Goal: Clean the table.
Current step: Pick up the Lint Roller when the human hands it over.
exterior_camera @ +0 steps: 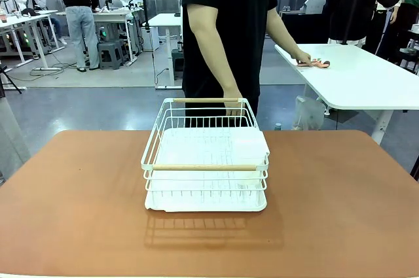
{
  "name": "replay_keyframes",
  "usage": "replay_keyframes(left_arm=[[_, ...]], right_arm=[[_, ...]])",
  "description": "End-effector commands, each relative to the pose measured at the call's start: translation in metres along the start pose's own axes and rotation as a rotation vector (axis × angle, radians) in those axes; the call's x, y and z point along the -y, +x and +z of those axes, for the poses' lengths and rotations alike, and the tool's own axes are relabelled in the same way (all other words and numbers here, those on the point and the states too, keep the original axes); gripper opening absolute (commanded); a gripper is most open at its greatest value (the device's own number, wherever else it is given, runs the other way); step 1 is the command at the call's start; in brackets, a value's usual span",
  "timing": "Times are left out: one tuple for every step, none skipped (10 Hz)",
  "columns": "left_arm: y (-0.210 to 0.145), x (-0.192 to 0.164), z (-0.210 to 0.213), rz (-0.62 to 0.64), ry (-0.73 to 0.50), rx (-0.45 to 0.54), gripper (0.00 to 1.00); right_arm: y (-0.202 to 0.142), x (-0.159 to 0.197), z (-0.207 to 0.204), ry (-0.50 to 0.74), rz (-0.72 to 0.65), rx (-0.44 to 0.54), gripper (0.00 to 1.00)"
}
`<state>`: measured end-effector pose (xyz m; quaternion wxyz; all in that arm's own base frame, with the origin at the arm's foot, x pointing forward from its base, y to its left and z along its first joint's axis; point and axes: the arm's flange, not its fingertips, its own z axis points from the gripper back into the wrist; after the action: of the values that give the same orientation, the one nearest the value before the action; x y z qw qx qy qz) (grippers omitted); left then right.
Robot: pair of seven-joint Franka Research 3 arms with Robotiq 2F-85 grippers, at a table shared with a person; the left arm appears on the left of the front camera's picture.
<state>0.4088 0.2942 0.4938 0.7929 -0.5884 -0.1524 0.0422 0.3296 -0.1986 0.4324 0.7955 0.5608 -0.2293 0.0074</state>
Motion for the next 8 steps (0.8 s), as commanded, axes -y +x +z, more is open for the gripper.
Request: replay_keyframes(left_arm=[[-0.0015, 0.0023, 0.0023, -0.008, -0.029, 0.007, 1.00], [-0.0015, 0.0023, 0.0023, -0.008, -0.029, 0.007, 1.00], [-0.0015, 0.0023, 0.0023, -0.008, -0.029, 0.007, 1.00], [-0.0015, 0.0023, 0.0023, -0.008, -0.029, 0.007, 1.00], [-0.0015, 0.0023, 0.0023, -0.008, -0.029, 0.007, 1.00], [-0.0015, 0.0023, 0.0023, -0.008, -0.029, 0.007, 1.00], [-0.0015, 0.0023, 0.0023, -0.008, -0.029, 0.007, 1.00], [-0.0015, 0.0023, 0.0023, -0.008, -0.029, 0.007, 1.00]], right_arm=[[0.0015, -0.0018, 0.0004, 0.014, 0.016, 0.006, 1.00], [0.0015, -0.0018, 0.0004, 0.014, 0.016, 0.006, 1.00], [0.0015, -0.0018, 0.0004, 0.014, 0.016, 0.006, 1.00], [0.0015, -0.0018, 0.0004, 0.014, 0.016, 0.006, 1.00], [0.0015, -0.0018, 0.0004, 0.014, 0.016, 0.006, 1.00], [0.0015, -0.0018, 0.0004, 0.014, 0.016, 0.006, 1.00], [0.0015, -0.0018, 0.0004, 0.014, 0.016, 0.006, 1.00], [0.0015, -0.0018, 0.0004, 0.014, 0.016, 0.006, 1.00]])
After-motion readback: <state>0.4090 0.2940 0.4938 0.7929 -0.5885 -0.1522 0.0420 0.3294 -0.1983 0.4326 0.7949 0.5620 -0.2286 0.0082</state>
